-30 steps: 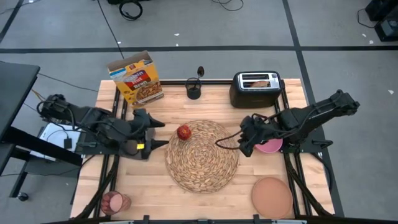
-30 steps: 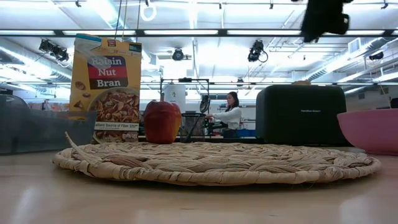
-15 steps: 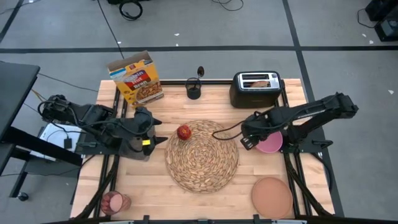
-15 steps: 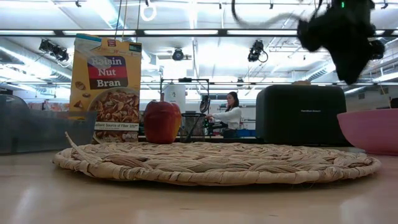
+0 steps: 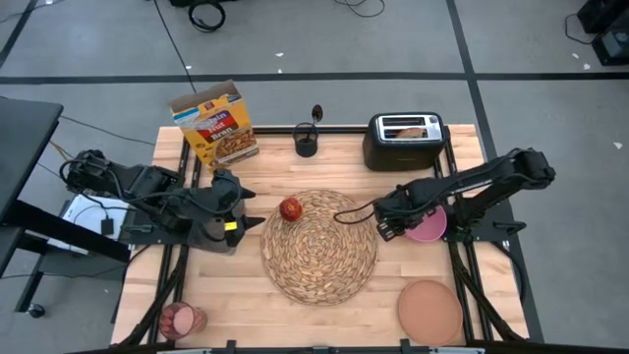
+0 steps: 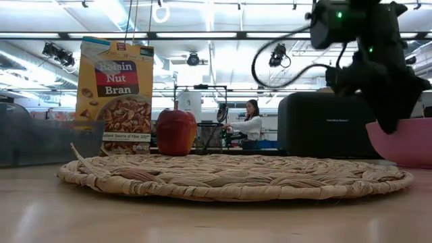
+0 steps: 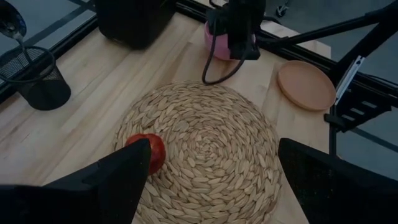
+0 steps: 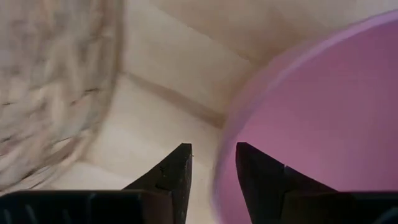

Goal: Arrange a breakfast setting
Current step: Put the pink bowl on the brown placemat

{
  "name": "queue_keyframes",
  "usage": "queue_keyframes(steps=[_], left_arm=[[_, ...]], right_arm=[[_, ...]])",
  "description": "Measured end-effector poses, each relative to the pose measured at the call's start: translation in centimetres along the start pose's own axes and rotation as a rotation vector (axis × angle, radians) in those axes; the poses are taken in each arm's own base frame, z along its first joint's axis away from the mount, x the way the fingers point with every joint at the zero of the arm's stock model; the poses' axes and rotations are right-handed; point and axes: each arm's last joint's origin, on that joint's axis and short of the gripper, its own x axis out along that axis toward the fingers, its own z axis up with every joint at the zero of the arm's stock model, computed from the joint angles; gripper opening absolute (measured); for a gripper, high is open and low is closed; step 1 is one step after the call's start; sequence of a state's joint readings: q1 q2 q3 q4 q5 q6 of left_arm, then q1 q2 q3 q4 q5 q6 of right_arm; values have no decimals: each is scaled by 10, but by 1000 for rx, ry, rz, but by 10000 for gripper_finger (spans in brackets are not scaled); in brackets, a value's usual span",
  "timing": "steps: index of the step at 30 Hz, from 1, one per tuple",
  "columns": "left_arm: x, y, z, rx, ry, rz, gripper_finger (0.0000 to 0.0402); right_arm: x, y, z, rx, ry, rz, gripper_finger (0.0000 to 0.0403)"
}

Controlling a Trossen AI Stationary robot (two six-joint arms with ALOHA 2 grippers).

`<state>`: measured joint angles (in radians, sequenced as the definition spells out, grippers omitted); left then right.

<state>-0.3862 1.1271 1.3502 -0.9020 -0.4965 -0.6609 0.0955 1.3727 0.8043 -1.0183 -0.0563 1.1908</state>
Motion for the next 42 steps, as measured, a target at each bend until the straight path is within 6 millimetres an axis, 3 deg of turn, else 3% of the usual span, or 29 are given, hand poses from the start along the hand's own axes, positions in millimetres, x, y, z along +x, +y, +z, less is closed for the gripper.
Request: queue_keyframes(steps=[4, 8, 13, 18, 22, 25, 28, 31, 35, 42], left_arm=[[0, 0, 0, 2, 0, 0, 357], [0, 0, 0, 18, 0, 0, 357], [-2, -1, -1, 25, 5, -6, 357], [-5, -6, -6, 50, 19, -32, 357], [-7, -9, -9, 58, 25, -50, 357], [-8, -11, -10, 52, 28, -60, 357], [-9, -12, -11, 45, 29, -66, 357], [-9, -12, -11, 24, 30, -65, 357], [-9, -12, -11, 11, 30, -65, 357], [-9, -12, -10, -11, 22, -56, 357]], right_arm=[[9, 3, 3, -3, -12, -51, 96], [11, 4, 1, -10, 6, -83, 29], [-22, 12, -9, -137, 1, -110, 13], [-72, 42, -21, -591, -121, 27, 8], [-91, 72, -30, -1160, -285, 130, 8], [-82, 94, -33, -1492, -364, 139, 8], [-62, 118, -30, -1677, -419, 115, 8], [-42, 135, -23, -1763, -433, 21, 8], [-32, 154, -14, -1848, -411, 20, 8], [-13, 169, -8, -1976, -351, 6, 8]])
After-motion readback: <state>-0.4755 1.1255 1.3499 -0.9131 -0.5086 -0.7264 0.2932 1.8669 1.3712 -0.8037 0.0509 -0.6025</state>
